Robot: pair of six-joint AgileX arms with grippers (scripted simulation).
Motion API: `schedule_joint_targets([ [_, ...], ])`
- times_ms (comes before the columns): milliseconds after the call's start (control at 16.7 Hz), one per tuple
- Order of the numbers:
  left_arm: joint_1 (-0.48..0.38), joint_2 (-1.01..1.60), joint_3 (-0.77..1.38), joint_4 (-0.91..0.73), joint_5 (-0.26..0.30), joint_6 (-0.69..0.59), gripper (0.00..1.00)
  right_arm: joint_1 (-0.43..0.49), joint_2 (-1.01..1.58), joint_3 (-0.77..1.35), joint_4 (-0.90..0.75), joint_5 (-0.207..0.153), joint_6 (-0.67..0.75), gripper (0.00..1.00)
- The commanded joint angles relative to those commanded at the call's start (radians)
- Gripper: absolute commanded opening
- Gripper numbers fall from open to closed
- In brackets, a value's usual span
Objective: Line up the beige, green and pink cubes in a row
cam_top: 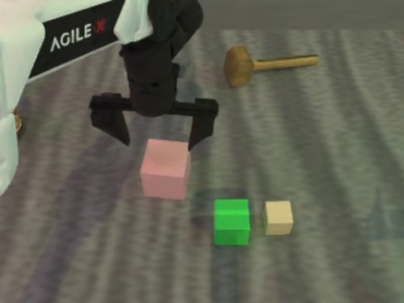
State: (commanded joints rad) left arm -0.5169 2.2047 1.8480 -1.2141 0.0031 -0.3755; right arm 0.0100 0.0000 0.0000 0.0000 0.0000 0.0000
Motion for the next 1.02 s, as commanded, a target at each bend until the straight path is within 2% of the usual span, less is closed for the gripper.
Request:
schedule_joint_targets([
  [360, 0.003, 0.006, -0.014, 0.017, 0.000, 0.002, 1.00, 0.000, 0.000, 0.000, 0.000, 0.000, 0.000, 1.00],
  [780, 0.002, 0.087, -0.184, 0.278, 0.001, 0.003, 1.00, 0.000, 0.000, 0.000, 0.000, 0.000, 0.000, 1.00],
  [1020, 0.002, 0.099, -0.203, 0.302, 0.001, 0.003, 1.00, 0.000, 0.000, 0.000, 0.000, 0.000, 0.000, 1.00],
])
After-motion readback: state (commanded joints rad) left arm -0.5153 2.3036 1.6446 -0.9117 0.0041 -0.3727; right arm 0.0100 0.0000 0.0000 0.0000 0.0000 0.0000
